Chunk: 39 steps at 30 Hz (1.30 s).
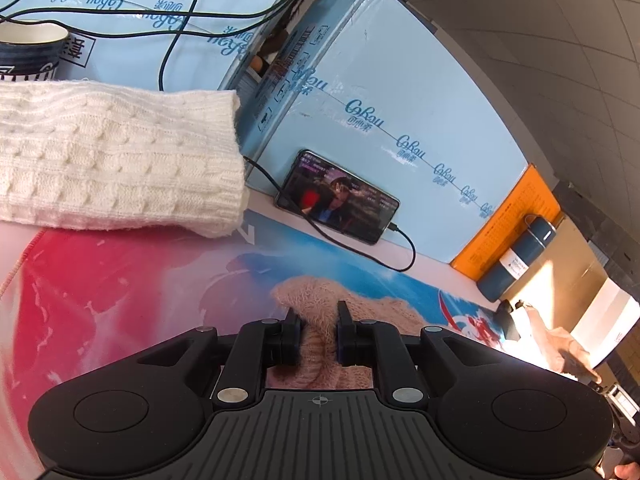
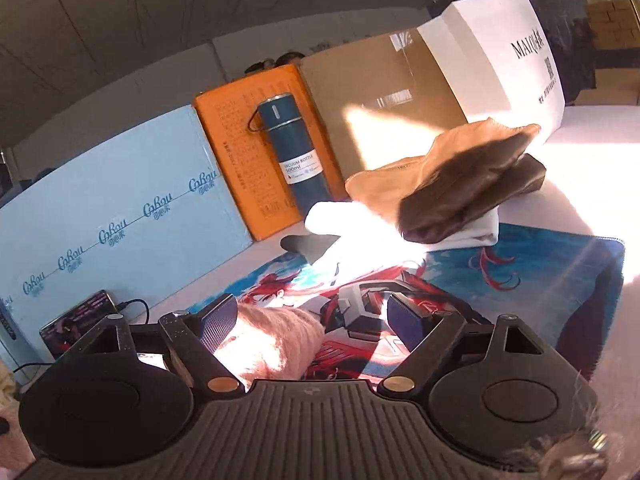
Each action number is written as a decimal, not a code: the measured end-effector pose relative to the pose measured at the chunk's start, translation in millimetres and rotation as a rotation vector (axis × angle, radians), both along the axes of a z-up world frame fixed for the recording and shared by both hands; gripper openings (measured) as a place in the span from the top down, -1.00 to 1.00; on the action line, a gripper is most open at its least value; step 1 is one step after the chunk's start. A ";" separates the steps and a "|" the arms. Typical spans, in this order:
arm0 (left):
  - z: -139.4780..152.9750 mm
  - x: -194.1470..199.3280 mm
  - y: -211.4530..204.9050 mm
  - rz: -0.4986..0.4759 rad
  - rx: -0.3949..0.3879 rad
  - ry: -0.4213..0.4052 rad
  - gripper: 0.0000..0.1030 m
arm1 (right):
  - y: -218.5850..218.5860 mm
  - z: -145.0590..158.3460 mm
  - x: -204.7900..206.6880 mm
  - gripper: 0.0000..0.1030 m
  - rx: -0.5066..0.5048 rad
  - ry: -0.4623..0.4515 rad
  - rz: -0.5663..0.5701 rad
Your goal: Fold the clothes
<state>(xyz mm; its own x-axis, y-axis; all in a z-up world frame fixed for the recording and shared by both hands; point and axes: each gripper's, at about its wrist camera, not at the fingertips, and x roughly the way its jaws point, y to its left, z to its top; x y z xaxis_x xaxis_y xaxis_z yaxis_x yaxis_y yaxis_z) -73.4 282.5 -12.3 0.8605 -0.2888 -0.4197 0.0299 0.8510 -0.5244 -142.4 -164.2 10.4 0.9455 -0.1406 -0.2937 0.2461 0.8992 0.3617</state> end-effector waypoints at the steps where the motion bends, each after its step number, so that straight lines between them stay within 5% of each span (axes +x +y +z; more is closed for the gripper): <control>1: 0.0 -0.1 -0.3 0.000 0.001 0.000 0.72 | 3.4 1.0 0.4 -0.76 -0.005 -0.019 0.055; 6: 0.5 0.2 -1.7 0.000 0.011 0.003 0.72 | 37.4 2.8 14.0 -0.93 -0.093 -0.021 0.313; 11: 1.2 0.9 -1.1 -0.002 0.009 0.002 0.72 | 79.6 1.5 37.7 -1.00 -0.240 0.096 0.628; 22: 0.5 2.6 -4.8 -0.012 0.028 0.017 0.66 | 83.9 -14.6 74.4 -0.98 -0.268 0.224 0.648; 25: -2.5 5.2 -7.2 -0.015 0.039 0.039 0.54 | 61.2 -17.4 81.3 -0.94 -0.089 0.223 0.616; 27: -4.7 7.0 -8.0 -0.015 0.039 0.055 0.28 | 52.7 -16.3 81.4 -0.92 -0.019 0.206 0.611; 30: -6.3 8.4 -9.6 -0.024 0.038 0.066 0.11 | 47.2 -15.1 78.5 -0.54 0.000 0.200 0.569; 32: -6.8 8.9 -11.3 -0.033 0.044 0.066 0.05 | 44.0 -14.7 76.0 0.22 -0.011 0.204 0.526; 34: -6.7 8.9 -13.2 -0.037 0.049 0.061 0.00 | 39.7 -14.6 76.1 0.53 0.001 0.196 0.508; 39: -6.5 9.5 -18.5 -0.037 0.067 0.052 -0.11 | 32.4 -11.1 76.6 0.74 0.027 0.158 0.474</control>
